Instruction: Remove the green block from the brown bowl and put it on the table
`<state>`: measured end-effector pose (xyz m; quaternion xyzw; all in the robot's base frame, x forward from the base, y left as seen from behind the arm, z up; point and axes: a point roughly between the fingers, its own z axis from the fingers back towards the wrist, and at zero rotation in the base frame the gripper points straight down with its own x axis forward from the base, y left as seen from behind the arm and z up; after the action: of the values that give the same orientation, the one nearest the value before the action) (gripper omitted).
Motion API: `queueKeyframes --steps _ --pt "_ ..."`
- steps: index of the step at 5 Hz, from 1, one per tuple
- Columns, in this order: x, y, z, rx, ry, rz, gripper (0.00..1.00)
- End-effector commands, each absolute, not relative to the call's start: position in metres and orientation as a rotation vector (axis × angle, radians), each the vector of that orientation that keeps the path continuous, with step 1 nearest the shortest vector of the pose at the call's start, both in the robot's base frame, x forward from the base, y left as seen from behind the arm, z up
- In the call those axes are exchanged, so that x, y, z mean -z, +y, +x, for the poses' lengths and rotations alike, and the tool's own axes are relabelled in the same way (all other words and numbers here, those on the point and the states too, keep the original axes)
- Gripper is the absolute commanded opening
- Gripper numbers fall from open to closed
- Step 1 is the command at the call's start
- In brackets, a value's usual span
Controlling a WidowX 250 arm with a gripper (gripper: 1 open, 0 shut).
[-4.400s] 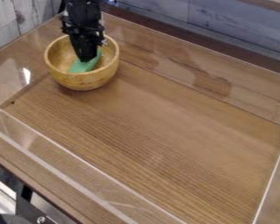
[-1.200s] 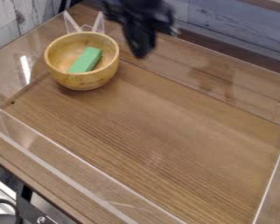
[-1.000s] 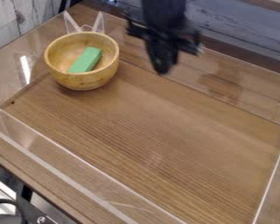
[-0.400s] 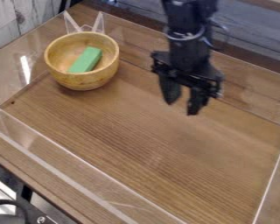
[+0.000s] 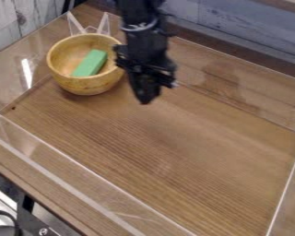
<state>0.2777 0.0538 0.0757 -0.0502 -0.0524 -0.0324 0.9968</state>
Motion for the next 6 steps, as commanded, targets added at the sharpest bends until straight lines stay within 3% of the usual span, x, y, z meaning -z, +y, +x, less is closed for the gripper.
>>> queueKeyframes --steps 1,3,6 --pt "-0.106 0.086 0.28 0.044 -0.187 -0.058 0.0" --pt "-0.114 0.104 0.288 -0.046 -0.211 -0.045 0.0" --pt "-0.124 0.117 0.327 -0.229 -0.232 -0.042 0.0"
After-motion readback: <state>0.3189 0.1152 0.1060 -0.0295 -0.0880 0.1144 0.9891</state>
